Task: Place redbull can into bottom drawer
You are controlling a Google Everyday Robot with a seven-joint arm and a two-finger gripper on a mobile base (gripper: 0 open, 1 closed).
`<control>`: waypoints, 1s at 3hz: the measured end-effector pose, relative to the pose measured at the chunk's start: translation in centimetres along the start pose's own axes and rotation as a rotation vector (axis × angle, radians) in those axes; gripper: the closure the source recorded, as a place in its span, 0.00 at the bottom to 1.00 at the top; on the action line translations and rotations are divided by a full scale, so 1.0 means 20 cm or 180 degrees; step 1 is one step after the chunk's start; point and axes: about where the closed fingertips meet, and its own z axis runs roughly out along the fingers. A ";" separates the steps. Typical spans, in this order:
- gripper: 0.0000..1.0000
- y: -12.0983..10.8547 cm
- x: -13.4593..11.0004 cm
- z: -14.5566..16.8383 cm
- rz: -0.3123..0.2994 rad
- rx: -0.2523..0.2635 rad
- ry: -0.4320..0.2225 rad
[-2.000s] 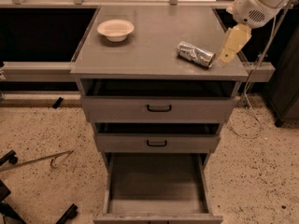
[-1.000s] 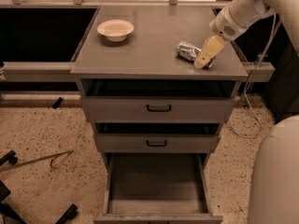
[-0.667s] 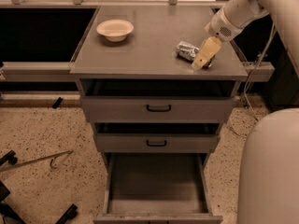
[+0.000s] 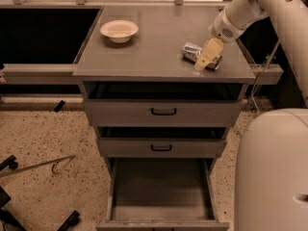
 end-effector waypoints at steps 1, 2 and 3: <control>0.00 -0.07 0.01 0.07 0.0020 0.0030 0.0048; 0.00 -0.08 0.02 0.15 0.0041 -0.0037 0.0085; 0.00 -0.07 0.04 0.21 0.0079 -0.0122 0.0129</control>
Offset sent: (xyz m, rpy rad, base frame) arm 0.0463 -0.0038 -0.0210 -0.0217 0.0480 -0.0129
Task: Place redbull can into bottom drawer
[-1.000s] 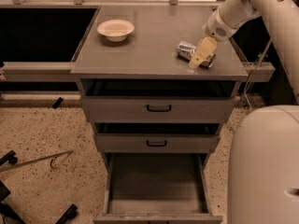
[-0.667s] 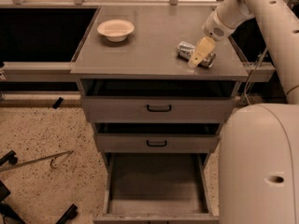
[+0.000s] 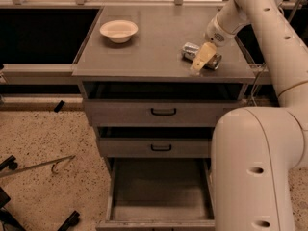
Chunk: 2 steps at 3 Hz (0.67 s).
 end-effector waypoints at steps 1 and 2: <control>0.19 0.00 0.00 0.00 0.0000 -0.0001 0.0000; 0.42 0.00 0.00 0.00 0.0000 -0.0001 0.0000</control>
Offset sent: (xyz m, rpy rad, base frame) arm 0.0004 0.0000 -0.0004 0.0000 0.0002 0.0002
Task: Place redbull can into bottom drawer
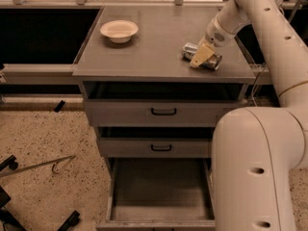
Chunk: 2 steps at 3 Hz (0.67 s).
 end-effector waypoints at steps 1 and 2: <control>0.65 0.00 -0.01 0.01 -0.0013 0.0020 0.0011; 0.89 0.00 0.02 -0.15 0.0063 0.0230 0.0157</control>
Offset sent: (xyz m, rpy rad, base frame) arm -0.0851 -0.0229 0.0595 -0.1470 -0.0787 -0.1443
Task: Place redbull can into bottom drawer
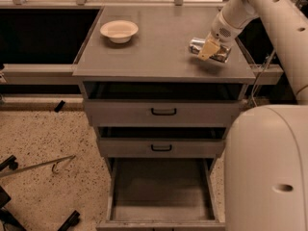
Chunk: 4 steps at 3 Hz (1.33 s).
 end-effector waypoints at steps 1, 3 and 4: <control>1.00 0.12 0.06 -0.30 0.0090 0.0116 0.0063; 1.00 0.68 0.25 -0.32 0.0048 -0.0574 -0.0269; 1.00 0.76 0.27 -0.26 0.0066 -0.0716 -0.0270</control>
Offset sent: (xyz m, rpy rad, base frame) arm -0.1983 -0.0201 0.0321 0.1157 0.1092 0.0720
